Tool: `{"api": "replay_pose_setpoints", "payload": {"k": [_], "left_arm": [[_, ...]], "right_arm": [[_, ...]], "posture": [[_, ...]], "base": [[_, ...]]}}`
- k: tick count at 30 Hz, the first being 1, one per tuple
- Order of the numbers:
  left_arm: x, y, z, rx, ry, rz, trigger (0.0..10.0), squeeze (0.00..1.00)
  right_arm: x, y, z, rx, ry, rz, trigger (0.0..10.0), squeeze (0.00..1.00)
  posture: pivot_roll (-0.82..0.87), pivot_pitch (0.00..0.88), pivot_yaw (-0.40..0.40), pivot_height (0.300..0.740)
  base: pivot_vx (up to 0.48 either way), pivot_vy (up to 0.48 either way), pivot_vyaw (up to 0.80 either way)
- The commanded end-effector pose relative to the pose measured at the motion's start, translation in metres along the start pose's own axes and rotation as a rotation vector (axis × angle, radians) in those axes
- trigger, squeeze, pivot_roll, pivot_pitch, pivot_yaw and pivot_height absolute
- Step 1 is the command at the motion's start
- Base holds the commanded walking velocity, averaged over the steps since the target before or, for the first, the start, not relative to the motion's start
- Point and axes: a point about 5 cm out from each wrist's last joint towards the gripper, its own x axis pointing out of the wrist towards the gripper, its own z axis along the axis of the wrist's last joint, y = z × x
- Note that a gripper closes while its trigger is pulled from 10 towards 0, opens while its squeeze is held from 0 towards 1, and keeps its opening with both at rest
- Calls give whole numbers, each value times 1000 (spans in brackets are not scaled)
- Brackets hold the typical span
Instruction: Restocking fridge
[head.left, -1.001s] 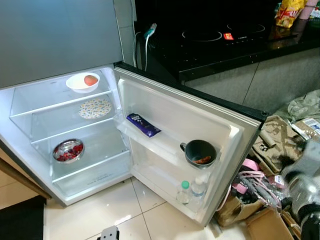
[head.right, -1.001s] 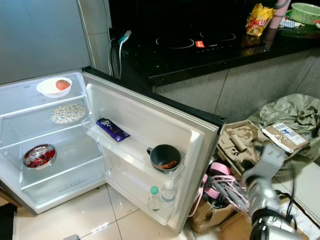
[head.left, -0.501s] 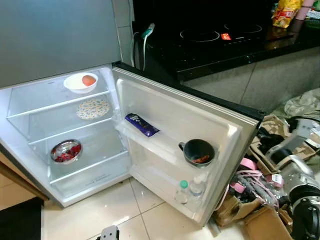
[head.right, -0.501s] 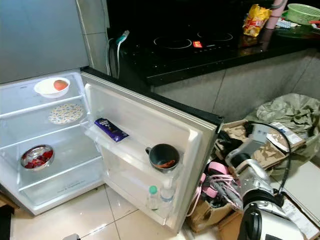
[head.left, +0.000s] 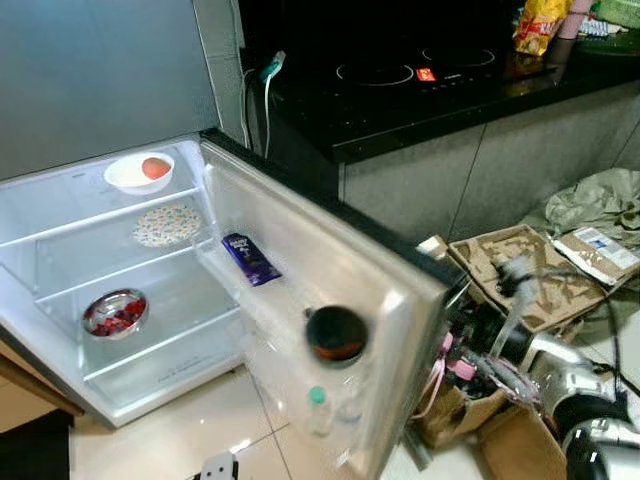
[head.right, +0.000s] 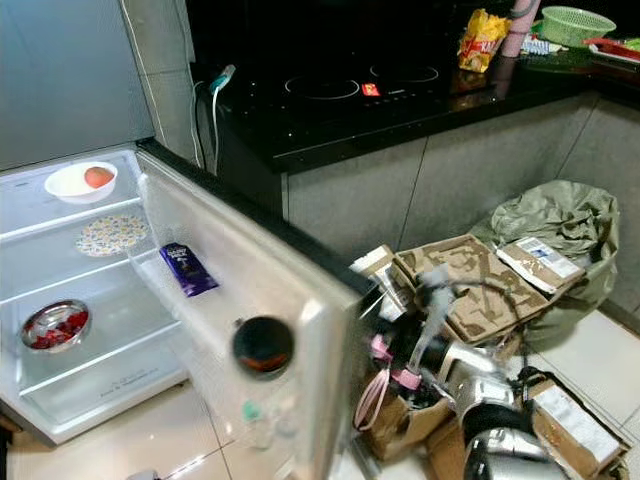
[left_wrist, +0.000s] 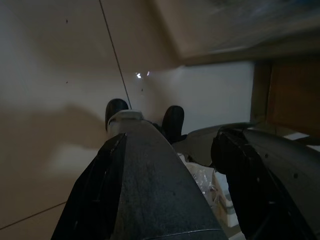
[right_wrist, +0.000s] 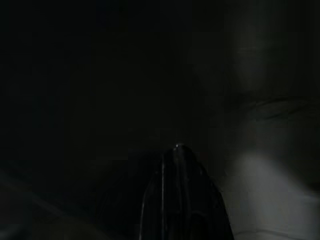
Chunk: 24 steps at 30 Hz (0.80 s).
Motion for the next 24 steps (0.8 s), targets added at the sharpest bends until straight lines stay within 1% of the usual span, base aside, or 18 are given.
{"api": "replay_pose_setpoints", "payload": {"k": [1,2,3,4,7,8,9,10,11,12,15,17,18,19,21,23,24], "left_arm": [[0,-1,-6,-8,24,-1,10000,0],[0,-1,-6,-8,24,-1,10000,0],[0,-1,-6,-8,24,-1,10000,0],[0,-1,-6,-8,25,-1,10000,0],[0,-1,-7,-8,28,-3,10000,0],[0,-1,-7,-8,28,-3,10000,0],[0,-2,-8,-9,30,-4,10000,0],[-1,-2,-8,-10,32,-4,10000,0],[-1,-2,-9,-11,33,-4,10000,0],[-1,-2,-9,-11,33,-4,10000,0],[-1,-2,-10,-15,35,-4,10000,0],[-1,-2,-10,-15,35,-4,10000,0],[-1,-2,-10,-16,35,-5,10000,0],[-1,-2,-10,-16,35,-5,10000,0],[-1,-2,-11,-17,36,-4,10000,0],[-1,-2,-11,-16,37,-4,10000,0],[-1,-2,-11,-16,37,-4,10000,0]], "right_arm": [[6,9,-1,27,11,123,10000,0],[6,9,-1,27,11,123,10000,0],[5,5,-2,15,4,72,10000,0],[2,-3,-3,5,2,-45,10000,0],[-4,-16,-7,-15,4,-262,10000,0],[-4,-16,-7,-15,4,-262,10000,0],[-9,-20,-13,-10,21,-374,10000,0],[-12,-21,-17,-17,38,-412,10000,0],[-17,-22,-25,5,64,-459,10000,0],[-17,-22,-25,5,64,-459,10000,0],[-28,-18,-54,75,151,-538,10000,0],[-28,-18,-54,75,151,-538,10000,0],[-31,-15,-63,94,178,-552,10000,0],[-31,-15,-63,94,178,-552,10000,0],[-41,-5,-95,170,259,-594,10000,0],[-46,2,-113,209,312,-616,10000,0],[-47,5,-119,222,326,-623,10000,0]], "posture": [[-117,0,1,740],[-117,0,1,740],[-117,0,1,740],[-117,0,1,740],[-117,0,1,740],[-117,0,1,740],[-117,0,1,740],[-117,0,1,740],[-117,0,1,740],[-117,0,1,740],[-121,0,1,740],[-121,0,1,740],[-121,0,1,740],[-121,0,1,740],[-122,0,1,740],[-122,0,1,740],[-125,0,5,740]], "base": [[0,0,0],[0,0,0],[0,0,0],[0,0,0],[0,0,0],[0,0,0],[0,0,0],[0,0,0],[0,0,513],[0,0,513],[0,0,773],[0,0,756],[0,0,756],[0,0,756],[0,0,744],[0,0,744],[0,0,744]]}}
